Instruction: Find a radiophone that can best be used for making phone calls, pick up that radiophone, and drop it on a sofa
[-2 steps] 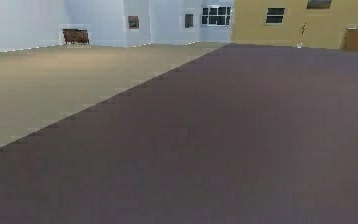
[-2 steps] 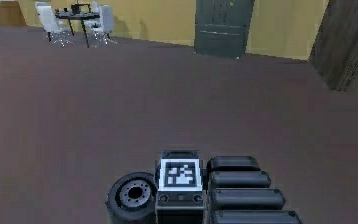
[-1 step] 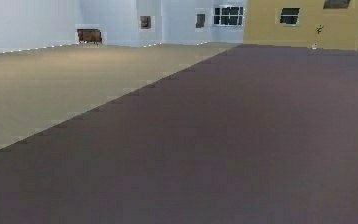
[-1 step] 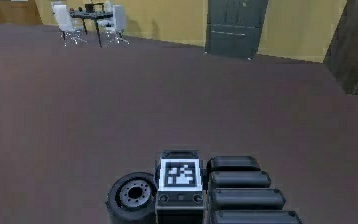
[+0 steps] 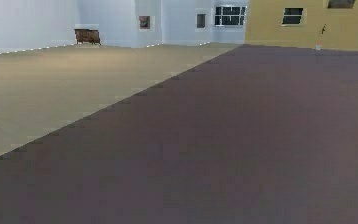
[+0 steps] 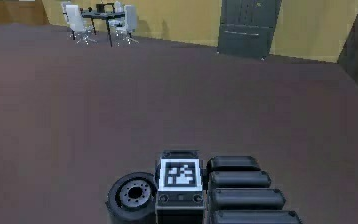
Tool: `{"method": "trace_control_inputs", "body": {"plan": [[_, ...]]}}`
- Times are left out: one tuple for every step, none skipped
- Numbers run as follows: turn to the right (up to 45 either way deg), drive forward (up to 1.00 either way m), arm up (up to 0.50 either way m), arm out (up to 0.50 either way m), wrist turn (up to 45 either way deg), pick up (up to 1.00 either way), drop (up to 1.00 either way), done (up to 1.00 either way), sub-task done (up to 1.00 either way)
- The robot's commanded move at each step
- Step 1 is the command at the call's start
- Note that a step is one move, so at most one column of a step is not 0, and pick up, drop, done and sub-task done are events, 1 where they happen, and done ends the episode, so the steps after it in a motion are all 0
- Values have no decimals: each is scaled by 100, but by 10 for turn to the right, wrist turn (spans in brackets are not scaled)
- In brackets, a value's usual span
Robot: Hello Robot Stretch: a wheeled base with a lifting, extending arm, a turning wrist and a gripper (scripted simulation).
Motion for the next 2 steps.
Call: {"method": "trace_control_inputs", "body": {"plan": [[-150,0,0,0,0,0,0,0,0],[0,45,0,0,0,0,0,0,0]]}}
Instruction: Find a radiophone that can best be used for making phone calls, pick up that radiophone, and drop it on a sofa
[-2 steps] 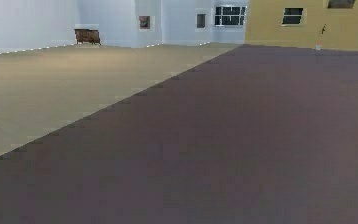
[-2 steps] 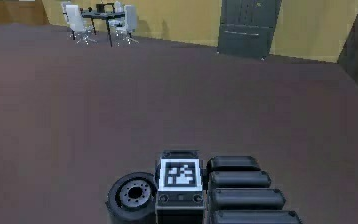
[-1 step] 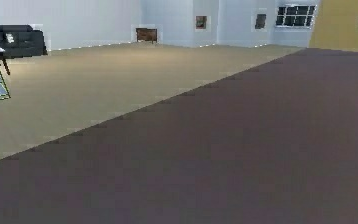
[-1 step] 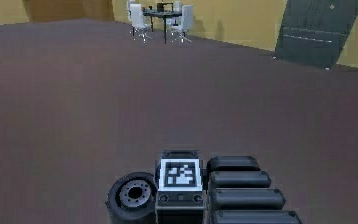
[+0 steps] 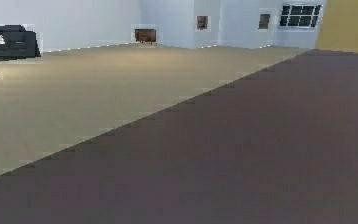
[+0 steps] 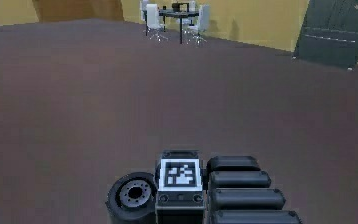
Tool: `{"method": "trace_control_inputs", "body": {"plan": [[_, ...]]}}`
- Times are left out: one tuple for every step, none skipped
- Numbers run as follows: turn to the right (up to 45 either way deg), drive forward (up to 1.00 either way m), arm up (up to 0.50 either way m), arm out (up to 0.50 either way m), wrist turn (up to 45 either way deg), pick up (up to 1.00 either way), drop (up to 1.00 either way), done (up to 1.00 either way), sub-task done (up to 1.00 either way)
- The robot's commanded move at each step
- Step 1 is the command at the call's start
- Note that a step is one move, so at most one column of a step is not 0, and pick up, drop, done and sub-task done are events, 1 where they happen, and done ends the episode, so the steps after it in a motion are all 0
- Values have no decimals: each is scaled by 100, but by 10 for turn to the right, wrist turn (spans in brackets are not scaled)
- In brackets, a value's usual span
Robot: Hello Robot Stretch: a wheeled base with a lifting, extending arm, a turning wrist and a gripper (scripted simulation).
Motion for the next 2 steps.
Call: {"method": "trace_control_inputs", "body": {"plan": [[-360,0,0,0,0,0,0,0,0],[0,100,0,0,0,0,0,0,0]]}}
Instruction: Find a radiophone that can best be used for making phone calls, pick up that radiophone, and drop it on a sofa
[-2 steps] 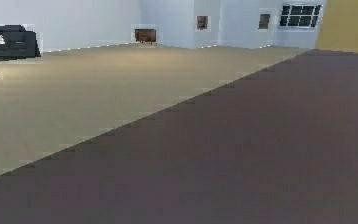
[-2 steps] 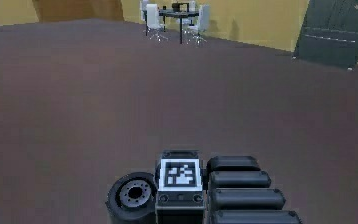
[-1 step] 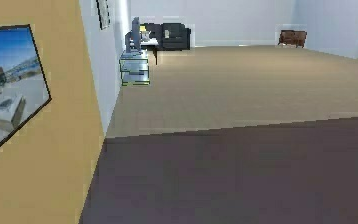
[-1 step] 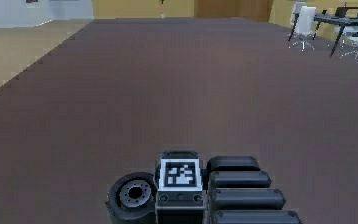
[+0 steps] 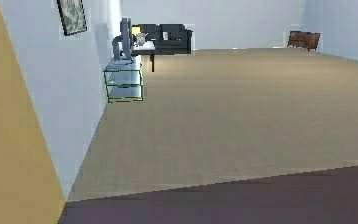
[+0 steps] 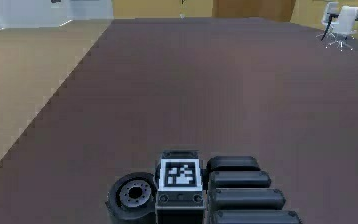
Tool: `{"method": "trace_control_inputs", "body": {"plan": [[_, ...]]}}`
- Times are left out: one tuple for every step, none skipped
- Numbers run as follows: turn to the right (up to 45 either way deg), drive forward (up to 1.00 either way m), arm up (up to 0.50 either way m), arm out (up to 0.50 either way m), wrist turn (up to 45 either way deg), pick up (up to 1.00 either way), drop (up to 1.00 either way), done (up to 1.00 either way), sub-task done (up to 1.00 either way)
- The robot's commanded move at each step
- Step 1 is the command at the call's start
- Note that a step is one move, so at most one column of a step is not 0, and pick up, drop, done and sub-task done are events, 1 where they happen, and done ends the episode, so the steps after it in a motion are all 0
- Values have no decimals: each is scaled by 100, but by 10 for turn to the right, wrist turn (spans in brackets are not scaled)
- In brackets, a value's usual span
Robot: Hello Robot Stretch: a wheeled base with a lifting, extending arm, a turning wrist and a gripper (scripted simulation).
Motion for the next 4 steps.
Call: {"method": "trace_control_inputs", "body": {"plan": [[0,100,0,0,0,0,0,0,0],[0,100,0,0,0,0,0,0,0],[0,100,0,0,0,0,0,0,0],[0,100,0,0,0,0,0,0,0]]}}
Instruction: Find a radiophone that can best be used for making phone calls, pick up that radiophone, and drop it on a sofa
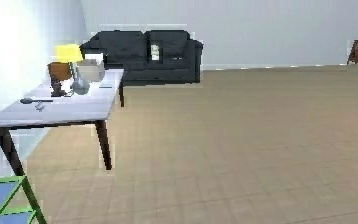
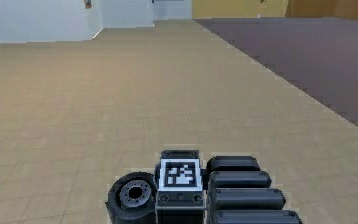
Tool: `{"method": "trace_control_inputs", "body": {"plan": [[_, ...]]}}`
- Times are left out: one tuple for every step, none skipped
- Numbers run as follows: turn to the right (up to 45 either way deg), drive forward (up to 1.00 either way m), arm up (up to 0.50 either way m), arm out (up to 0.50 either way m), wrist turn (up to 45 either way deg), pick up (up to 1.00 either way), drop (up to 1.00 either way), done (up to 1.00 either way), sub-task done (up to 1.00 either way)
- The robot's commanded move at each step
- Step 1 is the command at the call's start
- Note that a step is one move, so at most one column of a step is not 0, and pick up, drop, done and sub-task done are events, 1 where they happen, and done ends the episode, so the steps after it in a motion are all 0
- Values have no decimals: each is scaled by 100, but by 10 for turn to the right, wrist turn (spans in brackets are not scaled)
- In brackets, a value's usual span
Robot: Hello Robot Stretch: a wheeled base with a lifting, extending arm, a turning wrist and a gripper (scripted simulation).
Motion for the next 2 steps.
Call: {"method": "trace_control_inputs", "body": {"plan": [[0,100,0,0,0,0,0,0,0],[0,45,0,0,0,0,0,0,0]]}}
